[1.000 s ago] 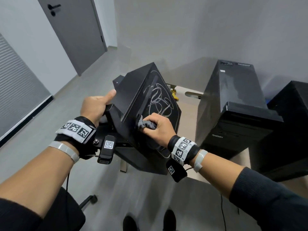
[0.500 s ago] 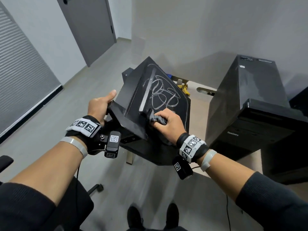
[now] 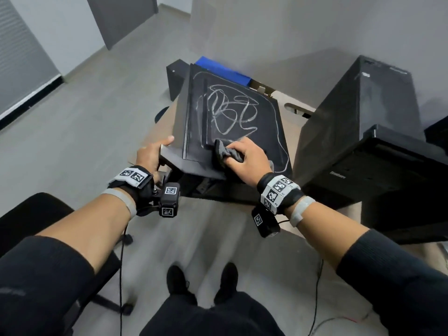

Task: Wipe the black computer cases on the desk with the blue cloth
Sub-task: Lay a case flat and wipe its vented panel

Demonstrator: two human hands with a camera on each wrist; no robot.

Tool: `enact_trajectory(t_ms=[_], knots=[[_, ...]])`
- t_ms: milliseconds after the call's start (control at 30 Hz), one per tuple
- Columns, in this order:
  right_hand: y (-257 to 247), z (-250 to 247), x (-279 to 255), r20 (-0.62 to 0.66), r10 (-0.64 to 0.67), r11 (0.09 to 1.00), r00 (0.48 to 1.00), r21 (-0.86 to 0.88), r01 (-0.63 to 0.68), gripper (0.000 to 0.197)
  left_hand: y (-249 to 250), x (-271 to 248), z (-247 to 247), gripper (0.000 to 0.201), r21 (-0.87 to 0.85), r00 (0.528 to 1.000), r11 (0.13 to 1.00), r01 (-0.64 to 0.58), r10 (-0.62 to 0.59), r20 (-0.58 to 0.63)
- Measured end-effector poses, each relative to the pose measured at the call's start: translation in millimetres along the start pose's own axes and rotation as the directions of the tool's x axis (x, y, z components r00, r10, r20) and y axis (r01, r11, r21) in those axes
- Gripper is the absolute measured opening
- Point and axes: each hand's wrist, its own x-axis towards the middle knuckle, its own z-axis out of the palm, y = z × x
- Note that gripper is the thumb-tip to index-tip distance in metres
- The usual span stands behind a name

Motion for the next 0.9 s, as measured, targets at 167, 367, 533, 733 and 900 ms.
enact_trajectory(t_ms=[167,367,533,733,900], knots=[[10.8,8.1,-1.9,0.019,0.035,0.999,0.999,-0.018,-0.035,0.023,-29.6,9.9,-1.0,0.052,-0.101,0.994,0.989,0.112,-0.109,0.03],[16.8,18.4,-10.7,-0.054,0.094,0.994,0.994,0.055,-0.091,0.02,-49.5,1.2,-2.3,0.015,-0.184,0.99,0.973,0.14,-0.141,0.008],[10.8,14.2,-8.2,-0.203,0.085,0.995,0.975,0.068,-0.073,0.018,-61.0,5.6,-5.2,0.015,-0.245,0.991,0.961,0.127,-0.134,-0.012],[13.8,20.1,-8.8,-0.123,0.231,0.964,0.965,-0.108,-0.244,0.022,-65.1,11.6,-7.1,0.01,-0.236,0.992,0.964,0.121,-0.123,0.008],[19.8,31.1,-19.8,-0.131,0.183,0.948,0.974,-0.238,-0.21,0.043,-77.8,14.7,-11.4,0.01,-0.247,0.992,0.962,0.114,-0.122,-0.017]])
